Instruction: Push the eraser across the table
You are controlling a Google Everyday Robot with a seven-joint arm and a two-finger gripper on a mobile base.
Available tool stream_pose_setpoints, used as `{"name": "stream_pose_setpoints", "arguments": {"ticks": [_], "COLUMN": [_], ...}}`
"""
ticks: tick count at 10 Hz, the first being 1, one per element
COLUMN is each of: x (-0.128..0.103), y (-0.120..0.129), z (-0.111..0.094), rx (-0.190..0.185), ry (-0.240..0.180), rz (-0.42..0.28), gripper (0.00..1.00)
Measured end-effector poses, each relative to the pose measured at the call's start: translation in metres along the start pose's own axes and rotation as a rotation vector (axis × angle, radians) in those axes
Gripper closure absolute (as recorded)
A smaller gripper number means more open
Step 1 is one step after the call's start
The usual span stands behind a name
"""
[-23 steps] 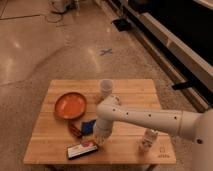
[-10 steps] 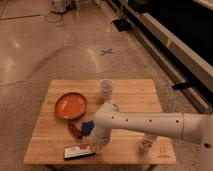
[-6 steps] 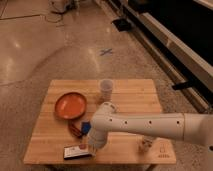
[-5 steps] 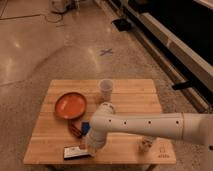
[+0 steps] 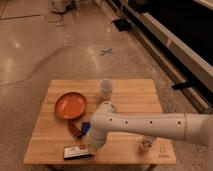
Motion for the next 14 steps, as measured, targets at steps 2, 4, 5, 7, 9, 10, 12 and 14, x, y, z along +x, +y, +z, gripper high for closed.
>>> {"name": "stream_pose_setpoints", "arguments": {"ticks": [2,4,5,7,9,10,12,14], "x": [0.009,0.014,0.016,0.018,0.017,0.015,0.01,0.002], "y": [0.015,0.028,0.033,0.035,0.032,0.026,0.017,0.006], "z": [-0.001,0.004,0.007,0.014,0.018,0.02,0.023,0.027], "rx": [-0.013,-0.03,-0.038,-0.042,-0.04,-0.036,-0.028,-0.024], "ry": [0.009,0.015,0.021,0.031,0.035,0.037,0.035,0.027], "rz": [0.015,0.027,0.028,0.029,0.023,0.013,-0.007,-0.035], "gripper": [1.0,1.0,1.0,1.0,1.0,1.0,1.0,1.0]}}
